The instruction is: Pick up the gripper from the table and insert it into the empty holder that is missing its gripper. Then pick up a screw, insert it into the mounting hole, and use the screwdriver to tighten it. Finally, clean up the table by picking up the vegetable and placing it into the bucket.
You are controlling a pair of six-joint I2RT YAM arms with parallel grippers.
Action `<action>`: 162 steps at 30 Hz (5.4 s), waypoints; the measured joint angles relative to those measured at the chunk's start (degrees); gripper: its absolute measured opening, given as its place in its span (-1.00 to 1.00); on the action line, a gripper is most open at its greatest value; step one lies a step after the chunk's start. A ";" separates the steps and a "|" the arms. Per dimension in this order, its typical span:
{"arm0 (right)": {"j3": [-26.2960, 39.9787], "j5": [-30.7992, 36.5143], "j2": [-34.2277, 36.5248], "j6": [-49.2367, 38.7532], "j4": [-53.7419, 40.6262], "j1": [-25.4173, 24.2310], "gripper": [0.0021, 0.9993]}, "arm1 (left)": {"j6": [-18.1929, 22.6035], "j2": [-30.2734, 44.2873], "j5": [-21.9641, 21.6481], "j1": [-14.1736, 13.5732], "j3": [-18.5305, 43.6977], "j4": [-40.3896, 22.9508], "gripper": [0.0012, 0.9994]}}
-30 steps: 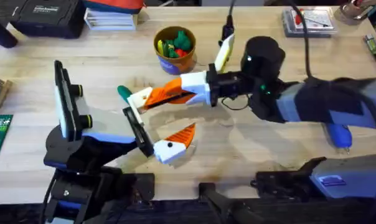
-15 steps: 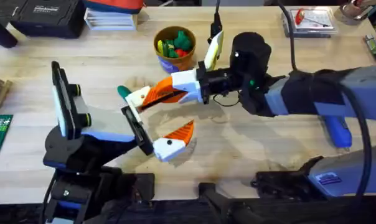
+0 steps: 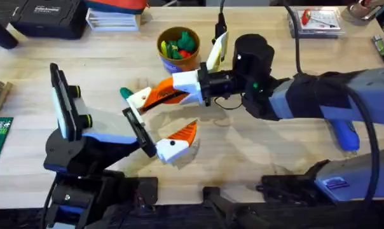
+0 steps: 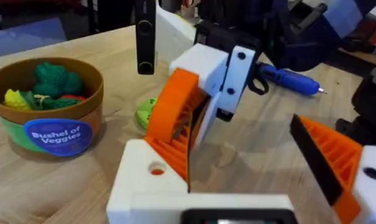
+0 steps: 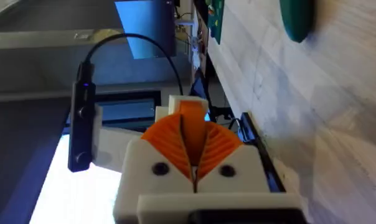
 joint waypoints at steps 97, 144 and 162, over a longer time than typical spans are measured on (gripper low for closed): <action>21.40 59.35 -2.63 -71.84 -80.70 -0.75 -0.39 | 1.40 -0.02 6.10 -0.99 0.00 -0.22 0.97; 42.31 59.81 -2.40 -76.07 -105.64 -0.71 -0.99 | 1.39 -0.01 6.09 -0.99 0.00 -0.22 0.97; 59.78 41.96 -2.73 -79.08 -112.85 12.15 -0.99 | 1.40 0.00 6.10 -0.99 0.00 -0.22 0.97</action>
